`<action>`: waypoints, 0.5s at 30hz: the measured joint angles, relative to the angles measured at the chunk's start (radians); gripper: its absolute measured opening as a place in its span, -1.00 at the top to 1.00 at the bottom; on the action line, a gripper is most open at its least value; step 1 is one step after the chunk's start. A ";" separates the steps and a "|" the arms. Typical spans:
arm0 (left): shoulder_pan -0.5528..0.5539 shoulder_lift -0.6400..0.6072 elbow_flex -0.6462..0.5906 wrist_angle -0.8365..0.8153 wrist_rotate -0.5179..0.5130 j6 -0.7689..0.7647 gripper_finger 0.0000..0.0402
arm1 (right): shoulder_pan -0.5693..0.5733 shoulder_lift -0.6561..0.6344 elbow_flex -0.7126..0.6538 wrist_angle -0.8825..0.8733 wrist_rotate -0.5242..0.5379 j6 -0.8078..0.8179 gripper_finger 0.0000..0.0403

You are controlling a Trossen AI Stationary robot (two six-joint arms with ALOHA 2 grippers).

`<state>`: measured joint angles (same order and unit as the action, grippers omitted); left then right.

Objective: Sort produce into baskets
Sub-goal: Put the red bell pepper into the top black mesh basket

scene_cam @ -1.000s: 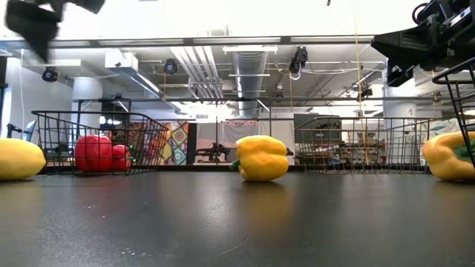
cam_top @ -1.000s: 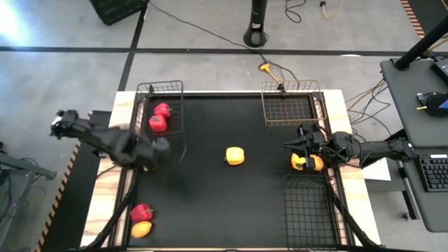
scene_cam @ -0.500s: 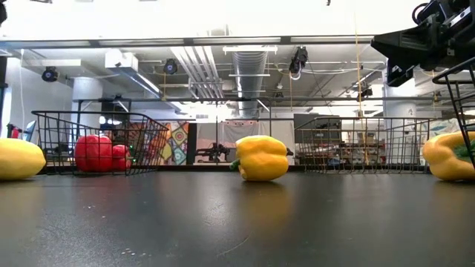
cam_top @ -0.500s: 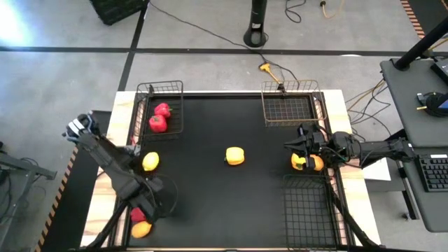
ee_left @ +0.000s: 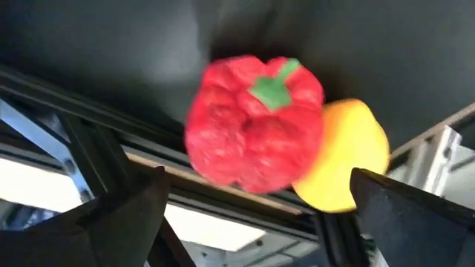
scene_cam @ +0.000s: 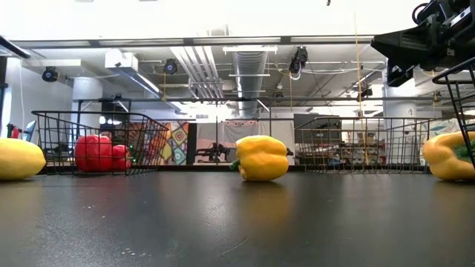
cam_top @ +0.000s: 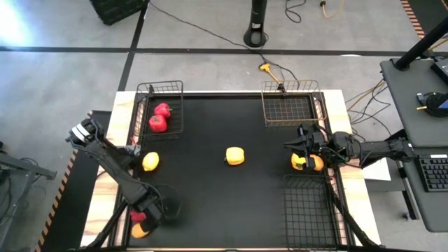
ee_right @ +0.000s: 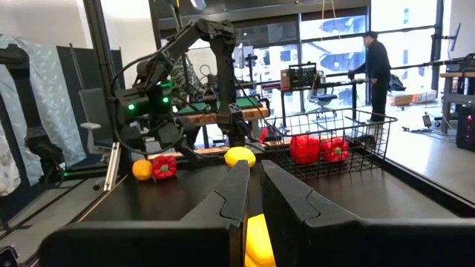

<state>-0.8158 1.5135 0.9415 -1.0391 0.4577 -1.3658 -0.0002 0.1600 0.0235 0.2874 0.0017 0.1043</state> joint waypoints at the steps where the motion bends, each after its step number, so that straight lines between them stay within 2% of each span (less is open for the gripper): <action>1: -0.001 0.000 -0.005 0.001 -0.003 0.008 -0.99 | 0.000 0.000 0.000 0.000 0.000 0.000 0.86; 10: -0.014 0.001 -0.057 0.014 -0.002 0.067 -0.99 | 0.000 0.000 0.000 0.000 0.000 0.000 0.86; 15: -0.014 0.003 -0.106 0.106 -0.003 0.067 -0.99 | 0.000 0.000 0.000 0.000 0.000 0.000 0.86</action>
<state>-0.8303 1.5168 0.8356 -0.9335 0.4551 -1.2987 -0.0003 0.1600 0.0235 0.2874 0.0017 0.1040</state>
